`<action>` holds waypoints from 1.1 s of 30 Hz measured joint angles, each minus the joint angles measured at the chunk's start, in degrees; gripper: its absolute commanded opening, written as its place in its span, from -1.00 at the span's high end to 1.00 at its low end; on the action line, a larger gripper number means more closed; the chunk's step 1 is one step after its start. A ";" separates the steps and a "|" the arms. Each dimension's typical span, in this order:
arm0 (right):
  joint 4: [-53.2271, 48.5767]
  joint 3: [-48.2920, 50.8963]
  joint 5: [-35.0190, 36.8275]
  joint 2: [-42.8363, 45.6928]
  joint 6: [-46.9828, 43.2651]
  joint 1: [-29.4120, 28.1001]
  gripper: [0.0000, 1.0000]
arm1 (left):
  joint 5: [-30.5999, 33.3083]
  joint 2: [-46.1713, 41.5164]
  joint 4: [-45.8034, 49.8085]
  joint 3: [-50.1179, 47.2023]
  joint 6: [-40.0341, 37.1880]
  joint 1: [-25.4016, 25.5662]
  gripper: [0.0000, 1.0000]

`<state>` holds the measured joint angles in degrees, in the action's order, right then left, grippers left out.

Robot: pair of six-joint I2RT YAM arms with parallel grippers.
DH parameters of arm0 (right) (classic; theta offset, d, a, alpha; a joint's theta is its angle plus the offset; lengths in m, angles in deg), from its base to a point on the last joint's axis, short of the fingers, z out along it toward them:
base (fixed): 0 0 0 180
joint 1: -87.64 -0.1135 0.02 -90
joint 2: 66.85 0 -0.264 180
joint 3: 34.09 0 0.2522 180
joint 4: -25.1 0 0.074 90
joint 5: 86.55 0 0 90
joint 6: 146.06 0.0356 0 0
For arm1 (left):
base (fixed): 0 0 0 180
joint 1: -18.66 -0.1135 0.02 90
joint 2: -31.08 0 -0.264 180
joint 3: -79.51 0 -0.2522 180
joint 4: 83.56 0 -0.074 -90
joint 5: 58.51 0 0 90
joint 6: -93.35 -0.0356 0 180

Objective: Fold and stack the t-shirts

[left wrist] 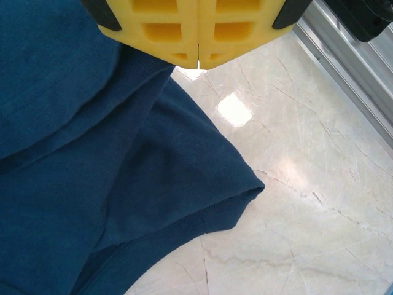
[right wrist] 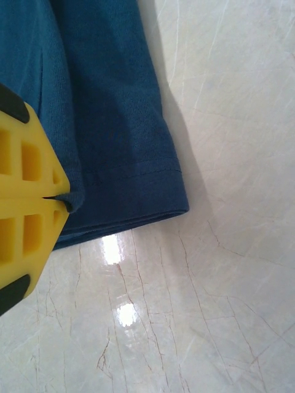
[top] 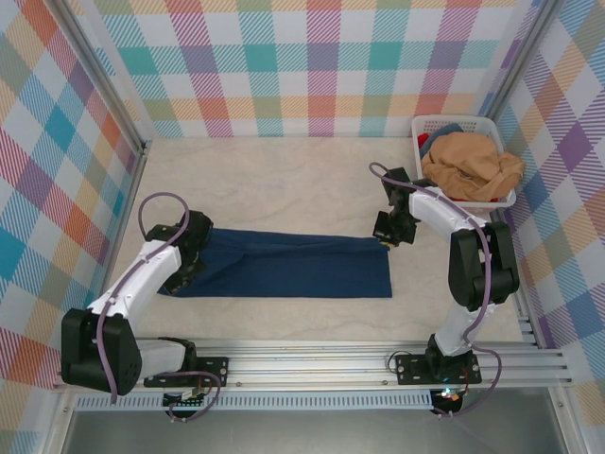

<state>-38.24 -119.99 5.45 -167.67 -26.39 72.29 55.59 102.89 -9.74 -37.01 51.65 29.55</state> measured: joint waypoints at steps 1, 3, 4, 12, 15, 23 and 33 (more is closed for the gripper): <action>0.02 0.02 0.02 0.00 -0.17 0.00 1.00 | 0.02 0.59 -0.28 -0.07 0.11 0.11 1.00; 0.07 0.20 0.17 0.00 -0.20 0.00 1.00 | 0.02 1.49 -0.61 -0.09 0.13 0.33 1.00; 0.15 0.37 0.20 0.00 -0.20 0.00 1.00 | 0.02 1.81 -0.81 -0.09 0.13 0.35 1.00; 0.61 1.75 0.22 -1.16 -0.20 0.00 1.00 | 0.04 3.87 -3.48 -1.95 0.13 0.42 1.00; 0.66 1.75 0.22 -1.57 -0.20 0.00 1.00 | 0.04 4.66 -4.04 -2.67 0.11 0.61 1.00; 0.66 2.32 0.37 -1.68 -0.20 0.00 1.00 | 0.09 6.60 -6.43 -4.11 0.02 0.63 1.00; 0.63 3.10 1.66 -1.31 -0.31 -0.11 0.43 | 1.49 8.07 -7.30 -4.48 -0.87 0.76 0.10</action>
<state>-37.61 -116.88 7.11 -168.98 -26.70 72.18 57.08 110.96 -17.04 -41.49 50.77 30.32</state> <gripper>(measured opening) 0.231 0.360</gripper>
